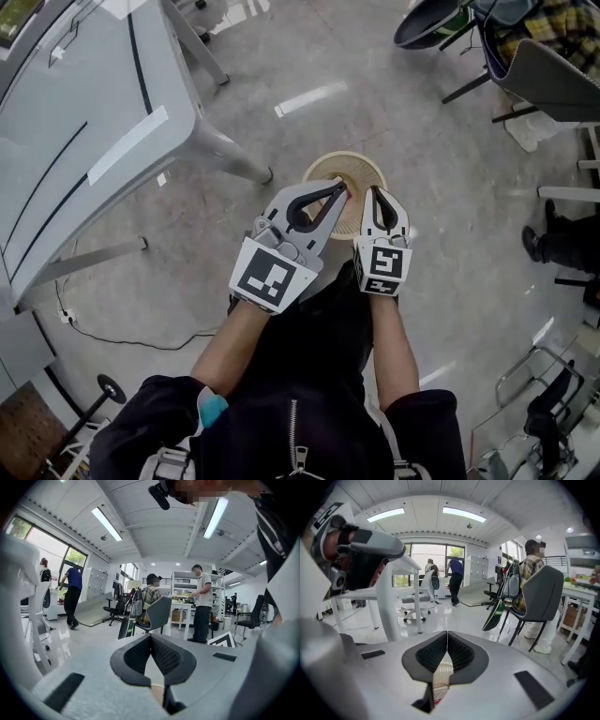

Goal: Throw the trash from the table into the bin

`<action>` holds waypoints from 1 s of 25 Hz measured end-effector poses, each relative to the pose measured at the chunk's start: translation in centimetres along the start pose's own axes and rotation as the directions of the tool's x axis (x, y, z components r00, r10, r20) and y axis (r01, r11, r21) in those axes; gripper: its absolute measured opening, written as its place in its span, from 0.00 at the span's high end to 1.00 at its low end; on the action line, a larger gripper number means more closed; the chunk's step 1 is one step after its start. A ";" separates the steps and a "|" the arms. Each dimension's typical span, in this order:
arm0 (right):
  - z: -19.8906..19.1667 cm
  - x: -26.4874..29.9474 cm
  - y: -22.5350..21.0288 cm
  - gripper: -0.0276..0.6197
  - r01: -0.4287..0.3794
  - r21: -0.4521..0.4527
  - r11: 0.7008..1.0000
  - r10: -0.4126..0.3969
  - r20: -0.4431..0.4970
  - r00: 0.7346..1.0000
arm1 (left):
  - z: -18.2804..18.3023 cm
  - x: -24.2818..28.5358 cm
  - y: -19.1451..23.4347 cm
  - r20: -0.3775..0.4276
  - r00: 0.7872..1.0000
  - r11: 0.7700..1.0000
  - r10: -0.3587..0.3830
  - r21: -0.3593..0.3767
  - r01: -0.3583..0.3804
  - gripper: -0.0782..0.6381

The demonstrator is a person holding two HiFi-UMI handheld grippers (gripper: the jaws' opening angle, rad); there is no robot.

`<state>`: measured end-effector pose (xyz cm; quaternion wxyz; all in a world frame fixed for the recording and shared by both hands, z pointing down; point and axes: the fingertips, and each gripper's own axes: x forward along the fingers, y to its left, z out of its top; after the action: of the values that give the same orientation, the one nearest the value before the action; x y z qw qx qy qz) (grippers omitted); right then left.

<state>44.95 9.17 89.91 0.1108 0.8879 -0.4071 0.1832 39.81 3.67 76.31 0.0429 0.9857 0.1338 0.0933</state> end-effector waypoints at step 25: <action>40.0 -24.0 3.9 0.94 -0.112 0.048 0.993 0.105 0.134 0.985 | 38.4 -13.0 -7.7 0.041 0.998 0.996 0.049 0.075 -0.052 0.88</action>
<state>36.98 9.21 43.74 0.0487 0.8774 -0.4559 0.1413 33.01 5.24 35.62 0.0057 0.9913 0.1116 0.0698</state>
